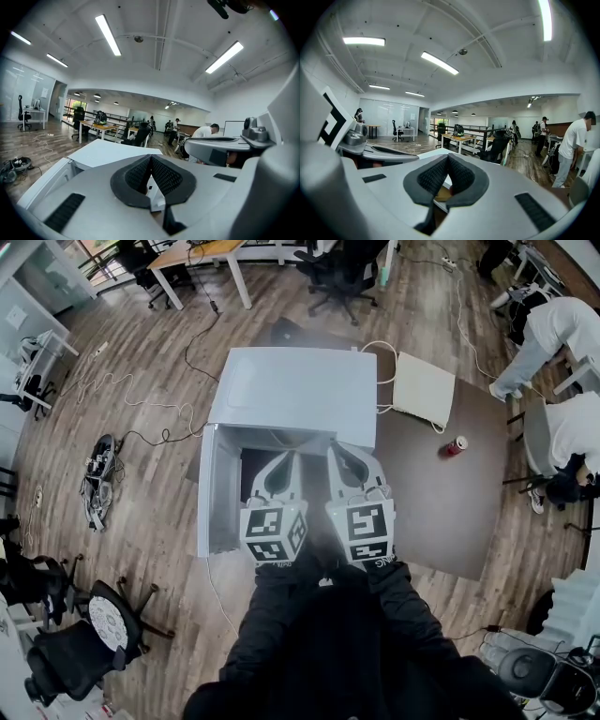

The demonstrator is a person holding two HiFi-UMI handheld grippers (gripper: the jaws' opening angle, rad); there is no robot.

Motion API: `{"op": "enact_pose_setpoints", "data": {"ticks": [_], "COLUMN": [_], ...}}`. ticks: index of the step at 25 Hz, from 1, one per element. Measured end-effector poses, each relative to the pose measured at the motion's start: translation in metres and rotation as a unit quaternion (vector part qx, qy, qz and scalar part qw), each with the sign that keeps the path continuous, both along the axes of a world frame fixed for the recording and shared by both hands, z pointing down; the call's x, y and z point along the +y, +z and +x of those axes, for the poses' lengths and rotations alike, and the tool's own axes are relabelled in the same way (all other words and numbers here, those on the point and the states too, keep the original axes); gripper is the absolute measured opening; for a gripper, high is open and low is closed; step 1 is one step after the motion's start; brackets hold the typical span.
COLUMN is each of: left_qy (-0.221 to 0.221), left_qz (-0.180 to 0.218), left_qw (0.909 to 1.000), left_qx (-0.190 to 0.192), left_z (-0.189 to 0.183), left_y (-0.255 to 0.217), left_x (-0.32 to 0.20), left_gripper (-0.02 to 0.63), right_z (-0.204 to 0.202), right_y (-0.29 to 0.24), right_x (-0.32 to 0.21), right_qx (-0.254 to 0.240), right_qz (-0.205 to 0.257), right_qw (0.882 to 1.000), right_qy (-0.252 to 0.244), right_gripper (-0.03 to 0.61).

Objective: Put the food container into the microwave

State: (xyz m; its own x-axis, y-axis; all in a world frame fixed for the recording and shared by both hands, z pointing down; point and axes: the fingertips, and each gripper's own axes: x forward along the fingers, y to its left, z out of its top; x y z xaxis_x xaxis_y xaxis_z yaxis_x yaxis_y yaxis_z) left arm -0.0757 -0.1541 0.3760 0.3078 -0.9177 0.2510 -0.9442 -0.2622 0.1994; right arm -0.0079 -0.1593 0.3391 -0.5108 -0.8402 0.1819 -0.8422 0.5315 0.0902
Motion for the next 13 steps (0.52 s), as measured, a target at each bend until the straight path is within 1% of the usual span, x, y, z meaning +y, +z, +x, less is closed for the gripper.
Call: {"op": "enact_pose_setpoints", "data": {"ticks": [13], "left_qy": [-0.003], "left_qz": [-0.01], "left_qw": [0.9999], "left_qx": [0.001], "left_z": [-0.0085], "left_y": [0.0058], "left_x": [-0.0071], "left_gripper": [0.032], "right_z": [-0.0083], "right_y": [0.0055], "right_x": [-0.0081], "right_qx": [0.003], "right_qz": [-0.009], "right_qw": [1.0], "right_qy": [-0.005], "right_gripper": [0.023]}}
